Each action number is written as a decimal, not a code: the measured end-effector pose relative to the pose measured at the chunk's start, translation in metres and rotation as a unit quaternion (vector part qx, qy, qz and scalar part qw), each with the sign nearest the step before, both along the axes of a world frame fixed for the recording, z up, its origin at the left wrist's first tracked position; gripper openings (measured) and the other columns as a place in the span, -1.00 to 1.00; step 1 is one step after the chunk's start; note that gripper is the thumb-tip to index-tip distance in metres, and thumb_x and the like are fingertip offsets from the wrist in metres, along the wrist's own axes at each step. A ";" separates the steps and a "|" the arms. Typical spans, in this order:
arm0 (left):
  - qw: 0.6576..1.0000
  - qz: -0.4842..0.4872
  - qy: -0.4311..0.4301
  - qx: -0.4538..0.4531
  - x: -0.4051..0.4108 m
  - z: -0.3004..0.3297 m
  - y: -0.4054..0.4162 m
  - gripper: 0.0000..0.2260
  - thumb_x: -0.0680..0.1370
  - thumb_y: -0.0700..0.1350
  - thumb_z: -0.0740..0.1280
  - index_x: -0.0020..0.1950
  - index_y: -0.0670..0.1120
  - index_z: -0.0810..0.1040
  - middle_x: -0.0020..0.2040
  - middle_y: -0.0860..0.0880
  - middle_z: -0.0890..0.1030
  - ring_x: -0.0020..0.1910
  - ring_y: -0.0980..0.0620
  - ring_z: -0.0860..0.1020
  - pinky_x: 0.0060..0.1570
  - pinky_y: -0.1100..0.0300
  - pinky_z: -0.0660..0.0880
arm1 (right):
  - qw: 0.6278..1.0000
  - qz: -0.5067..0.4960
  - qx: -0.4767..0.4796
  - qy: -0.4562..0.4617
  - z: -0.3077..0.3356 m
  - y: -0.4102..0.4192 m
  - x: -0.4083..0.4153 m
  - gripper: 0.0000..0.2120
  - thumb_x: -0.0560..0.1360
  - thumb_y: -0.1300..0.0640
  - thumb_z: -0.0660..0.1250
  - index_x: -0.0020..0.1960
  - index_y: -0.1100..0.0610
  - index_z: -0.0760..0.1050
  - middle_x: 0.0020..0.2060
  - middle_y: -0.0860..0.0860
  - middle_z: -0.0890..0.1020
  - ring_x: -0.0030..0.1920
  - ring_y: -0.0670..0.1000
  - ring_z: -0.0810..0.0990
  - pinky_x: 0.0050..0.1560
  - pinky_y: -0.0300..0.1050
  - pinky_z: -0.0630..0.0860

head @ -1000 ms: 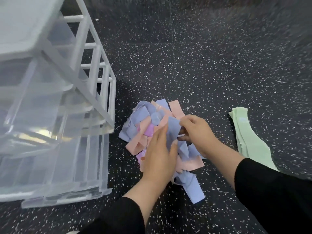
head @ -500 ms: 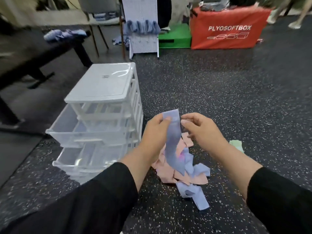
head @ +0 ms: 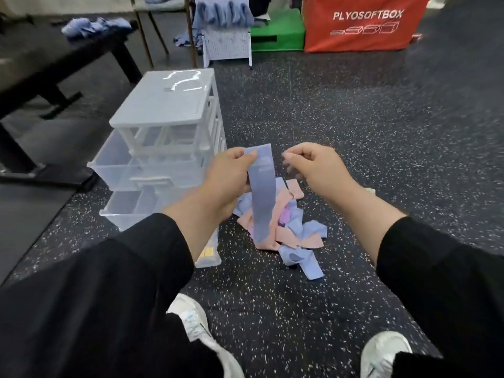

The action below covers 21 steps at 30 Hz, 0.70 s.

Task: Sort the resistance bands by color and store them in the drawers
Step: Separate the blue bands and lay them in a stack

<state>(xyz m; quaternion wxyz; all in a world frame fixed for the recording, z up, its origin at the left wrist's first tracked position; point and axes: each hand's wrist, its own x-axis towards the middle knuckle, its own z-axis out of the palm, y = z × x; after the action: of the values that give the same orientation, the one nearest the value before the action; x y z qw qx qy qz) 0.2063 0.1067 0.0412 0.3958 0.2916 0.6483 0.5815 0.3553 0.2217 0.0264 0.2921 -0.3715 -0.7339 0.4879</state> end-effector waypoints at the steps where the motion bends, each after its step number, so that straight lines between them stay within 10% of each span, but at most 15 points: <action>1: 1.000 0.005 0.001 -0.012 0.001 -0.009 -0.001 -0.87 0.60 -0.04 0.31 0.09 -0.06 0.50 -0.04 -0.11 0.52 -0.05 -0.08 0.52 -0.01 -0.05 0.53 | 0.999 -0.008 -0.004 -0.034 -0.013 0.003 0.008 -0.88 0.57 0.08 0.37 -0.06 0.07 0.67 -0.16 0.11 0.72 -0.28 -0.06 0.54 -0.22 -0.17 0.52; 4: 0.998 0.016 0.003 -0.060 0.000 -0.044 0.002 -0.76 0.41 0.05 0.32 0.03 0.01 0.47 -0.06 -0.05 0.46 -0.10 -0.06 0.43 -0.08 -0.02 0.49 | 0.983 -0.007 0.002 -0.182 -0.063 0.012 0.038 -0.85 0.61 0.12 0.31 0.00 0.13 0.64 -0.17 0.02 0.68 -0.34 -0.07 0.49 -0.42 -0.31 0.40; 10: 0.991 0.028 -0.037 -0.124 0.008 -0.097 0.006 -0.83 0.46 -0.08 0.24 -0.11 -0.11 0.59 -0.11 -0.16 0.60 -0.12 -0.10 0.55 -0.05 -0.02 0.50 | 0.896 0.099 -0.007 -0.432 -0.159 0.016 0.078 -0.70 0.65 0.12 0.19 0.29 0.10 0.58 0.20 0.12 0.65 0.11 0.16 0.61 0.02 -0.06 0.51; 14: 0.987 0.022 -0.024 -0.160 0.008 -0.131 0.011 -0.79 0.54 -0.11 0.23 0.01 -0.08 0.66 0.08 -0.19 0.70 0.11 -0.25 0.65 0.15 -0.13 0.56 | 0.837 0.211 -0.008 -0.504 -0.194 0.004 0.073 -0.59 0.67 0.20 0.12 0.49 0.05 0.43 0.43 0.11 0.49 0.28 0.19 0.55 0.10 -0.06 0.48; 21: 0.979 0.022 -0.020 -0.200 -0.003 -0.158 0.016 -0.63 0.46 -0.02 0.24 0.12 -0.24 0.57 -0.11 -0.10 0.49 -0.10 -0.03 0.42 -0.05 0.03 0.33 | 0.749 0.309 0.003 -0.586 -0.252 -0.008 0.052 -0.50 0.69 0.10 0.14 0.61 -0.03 0.20 0.62 0.15 0.10 0.59 0.28 0.14 0.53 0.15 0.23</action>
<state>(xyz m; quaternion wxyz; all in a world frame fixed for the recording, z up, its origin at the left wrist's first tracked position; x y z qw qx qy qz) 0.2035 0.1224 -0.1170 0.4464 0.1803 0.7495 0.4543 0.4078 0.2141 -0.2259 -0.3607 -0.3362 -0.8374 0.2358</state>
